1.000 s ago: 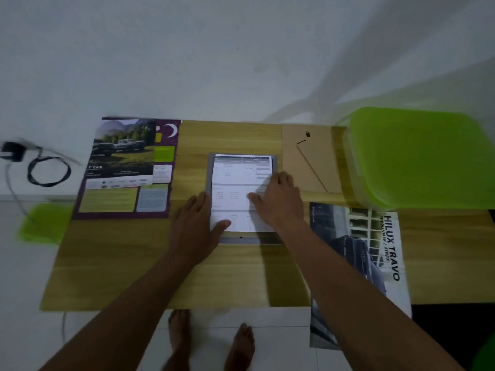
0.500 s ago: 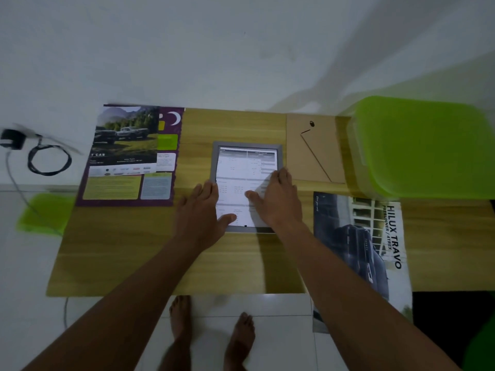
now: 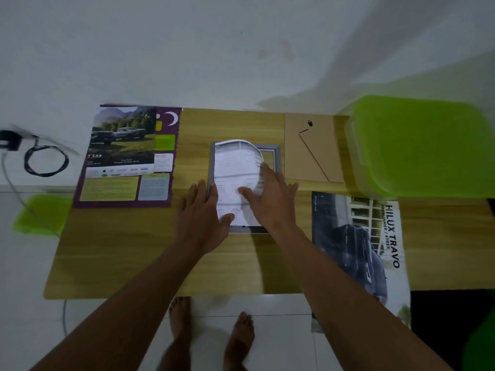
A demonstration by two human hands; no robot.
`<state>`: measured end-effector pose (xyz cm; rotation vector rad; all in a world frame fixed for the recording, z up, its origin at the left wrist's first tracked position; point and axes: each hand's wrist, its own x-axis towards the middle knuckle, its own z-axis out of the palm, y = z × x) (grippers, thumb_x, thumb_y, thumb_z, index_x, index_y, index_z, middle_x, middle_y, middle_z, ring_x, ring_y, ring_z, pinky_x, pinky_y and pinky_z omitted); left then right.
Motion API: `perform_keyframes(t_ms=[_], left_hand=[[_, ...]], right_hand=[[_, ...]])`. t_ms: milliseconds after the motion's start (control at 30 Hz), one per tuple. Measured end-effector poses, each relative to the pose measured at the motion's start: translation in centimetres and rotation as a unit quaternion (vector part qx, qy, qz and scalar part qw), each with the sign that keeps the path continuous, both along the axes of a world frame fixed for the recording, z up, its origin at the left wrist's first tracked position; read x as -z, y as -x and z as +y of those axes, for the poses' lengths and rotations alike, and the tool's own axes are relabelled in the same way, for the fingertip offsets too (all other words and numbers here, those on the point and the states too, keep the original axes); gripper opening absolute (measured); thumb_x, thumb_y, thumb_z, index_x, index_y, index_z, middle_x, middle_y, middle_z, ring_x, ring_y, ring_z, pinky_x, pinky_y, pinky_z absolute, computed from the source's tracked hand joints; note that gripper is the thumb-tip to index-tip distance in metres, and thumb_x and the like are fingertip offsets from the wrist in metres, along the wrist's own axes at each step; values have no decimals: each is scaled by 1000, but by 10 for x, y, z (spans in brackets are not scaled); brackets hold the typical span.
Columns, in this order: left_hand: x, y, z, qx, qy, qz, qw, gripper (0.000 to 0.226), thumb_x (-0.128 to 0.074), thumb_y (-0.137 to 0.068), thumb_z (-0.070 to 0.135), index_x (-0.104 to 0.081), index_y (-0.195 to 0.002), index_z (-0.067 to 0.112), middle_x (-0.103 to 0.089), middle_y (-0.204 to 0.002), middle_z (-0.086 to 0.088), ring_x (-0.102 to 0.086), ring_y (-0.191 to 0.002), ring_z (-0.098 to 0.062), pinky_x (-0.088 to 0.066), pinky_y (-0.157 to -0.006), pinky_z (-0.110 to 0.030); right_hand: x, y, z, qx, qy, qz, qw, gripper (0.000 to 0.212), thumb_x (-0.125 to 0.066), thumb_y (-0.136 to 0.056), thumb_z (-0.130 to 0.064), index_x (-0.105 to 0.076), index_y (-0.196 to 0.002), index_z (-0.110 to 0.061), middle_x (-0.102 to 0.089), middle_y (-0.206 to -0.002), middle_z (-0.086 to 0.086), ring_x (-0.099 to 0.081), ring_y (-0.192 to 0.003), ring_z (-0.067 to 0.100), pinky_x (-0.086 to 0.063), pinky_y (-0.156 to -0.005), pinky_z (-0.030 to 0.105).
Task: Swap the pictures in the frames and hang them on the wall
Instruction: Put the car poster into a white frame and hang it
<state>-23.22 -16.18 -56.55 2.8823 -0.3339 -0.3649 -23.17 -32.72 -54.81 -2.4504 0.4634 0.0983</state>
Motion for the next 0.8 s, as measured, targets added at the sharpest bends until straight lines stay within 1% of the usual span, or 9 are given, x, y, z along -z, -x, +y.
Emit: perform_keyframes(t_ms=[133, 200, 300, 400, 500, 567, 633, 700, 800], left_hand=[[-3, 1, -3, -6, 8, 7, 1000, 85, -49, -90, 55, -13, -153, 12, -10, -161, -12, -6, -149, -30, -16, -118, -50], [-2, 1, -3, -8, 11, 10, 1000, 84, -49, -90, 54, -13, -153, 12, -10, -161, -12, -6, -148, -31, -17, -118, -51], [-4, 2, -4, -17, 34, 4, 999, 80, -50, -91, 52, -18, -152, 13, -13, -160, -13, -8, -148, -31, -17, -118, -49], [-7, -1, -6, -43, 102, 7, 994, 68, -50, -93, 47, -30, -149, 13, -29, -155, -16, -19, -145, -34, -22, -117, -45], [-21, -4, -10, -62, 220, -20, 973, 44, -50, -91, 43, -52, -128, 18, -62, -122, -3, -57, -110, -22, -51, -88, -36], [-40, -5, -12, -123, 297, -34, 946, 35, -62, -89, 30, -58, -123, 21, -68, -112, 6, -62, -91, -7, -51, -70, -24], [-57, -5, -12, -189, 356, -45, 914, 36, -69, -85, 18, -62, -121, 17, -71, -107, 5, -63, -84, -2, -51, -65, -18], [-78, -1, -14, -180, 365, -109, 907, 29, -71, -83, 15, -67, -112, 14, -74, -102, 3, -67, -82, -5, -56, -69, -25], [-108, 10, -20, -97, 350, -205, 909, 21, -70, -84, 10, -71, -105, 12, -74, -96, 0, -68, -79, -12, -51, -67, -21]], right_hand=[[-12, -2, -1, 81, -124, -56, 987, 56, -65, -94, -23, -43, -145, -22, -47, -134, 3, -59, -106, 16, -45, -104, 35], [-14, -5, -4, 118, -170, -50, 977, 58, -65, -92, -11, -44, -145, -23, -49, -135, 0, -57, -105, 11, -45, -97, 24], [-16, -10, -10, 181, -279, -44, 942, 60, -64, -90, -4, -45, -145, -21, -56, -135, 0, -56, -119, 16, -48, -104, 35], [-24, -7, -16, 203, -358, -45, 910, 58, -63, -91, -2, -47, -144, -17, -59, -130, -2, -58, -113, 14, -51, -94, 25], [-29, -4, -21, 206, -394, -55, 894, 56, -66, -90, -3, -50, -141, -18, -62, -120, -4, -62, -108, 14, -52, -83, 20], [-34, -3, -22, 208, -407, -51, 888, 56, -68, -89, -3, -51, -140, -21, -62, -119, -4, -63, -108, 15, -55, -85, 24], [-41, -2, -21, 196, -396, -47, 896, 55, -70, -88, -4, -51, -136, -24, -62, -121, -4, -63, -106, 13, -56, -88, 28], [-55, -1, -16, 164, -346, -57, 922, 44, -71, -90, -15, -53, -129, -25, -61, -125, -4, -61, -100, 5, -55, -84, 26], [-94, -3, -6, 98, -268, -59, 957, 32, -58, -92, -55, -66, -107, -27, -65, -115, -6, -55, -85, -5, -43, -68, 16]])
